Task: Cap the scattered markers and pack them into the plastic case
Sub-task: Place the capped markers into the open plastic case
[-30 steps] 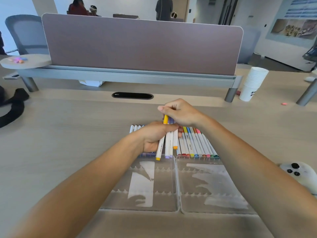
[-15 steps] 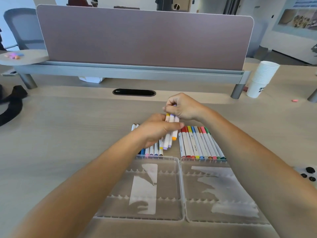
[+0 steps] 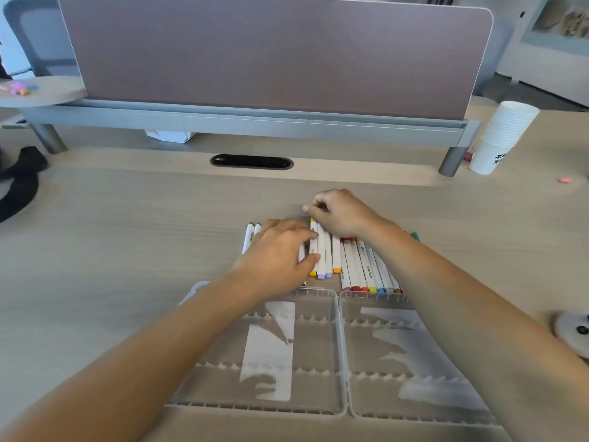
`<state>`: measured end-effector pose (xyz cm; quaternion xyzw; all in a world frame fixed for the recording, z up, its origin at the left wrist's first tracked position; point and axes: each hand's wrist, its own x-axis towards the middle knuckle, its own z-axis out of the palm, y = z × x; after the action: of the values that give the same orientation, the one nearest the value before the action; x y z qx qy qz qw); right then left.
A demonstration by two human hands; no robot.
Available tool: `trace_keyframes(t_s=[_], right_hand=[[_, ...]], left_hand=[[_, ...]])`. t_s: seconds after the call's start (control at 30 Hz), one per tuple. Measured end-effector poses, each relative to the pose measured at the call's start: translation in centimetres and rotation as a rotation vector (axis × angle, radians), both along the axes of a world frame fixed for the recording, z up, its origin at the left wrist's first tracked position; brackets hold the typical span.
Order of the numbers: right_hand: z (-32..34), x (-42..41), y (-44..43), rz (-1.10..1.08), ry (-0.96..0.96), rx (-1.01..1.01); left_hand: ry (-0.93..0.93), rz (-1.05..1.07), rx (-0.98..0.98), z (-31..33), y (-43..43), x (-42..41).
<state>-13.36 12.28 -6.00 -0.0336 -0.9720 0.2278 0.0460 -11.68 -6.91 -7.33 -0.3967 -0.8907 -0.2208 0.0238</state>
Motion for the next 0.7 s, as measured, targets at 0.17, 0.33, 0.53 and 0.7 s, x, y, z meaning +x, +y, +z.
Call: trace_keyframes(t_s=[0.17, 0.33, 0.53, 0.7], right_hand=[[-0.8, 0.3, -0.9, -0.035, 0.005, 0.08], [-0.6, 0.9, -1.3, -0.009, 0.0, 0.165], [-0.2, 1.9, -1.5, -0.016, -0.071, 0.198], [0.0, 2.2, -1.9, 0.031, -0.111, 0.11]], left_hand=[[0.087, -0.039, -0.06, -0.5, 0.1, 0.3], [0.072, 0.009, -0.031, -0.3, -0.2, -0.6], [-0.101, 0.124, 0.061, 1.6, -2.5, -3.1], [-0.245, 0.258, 0.094, 1.2, -5.7, -4.9]])
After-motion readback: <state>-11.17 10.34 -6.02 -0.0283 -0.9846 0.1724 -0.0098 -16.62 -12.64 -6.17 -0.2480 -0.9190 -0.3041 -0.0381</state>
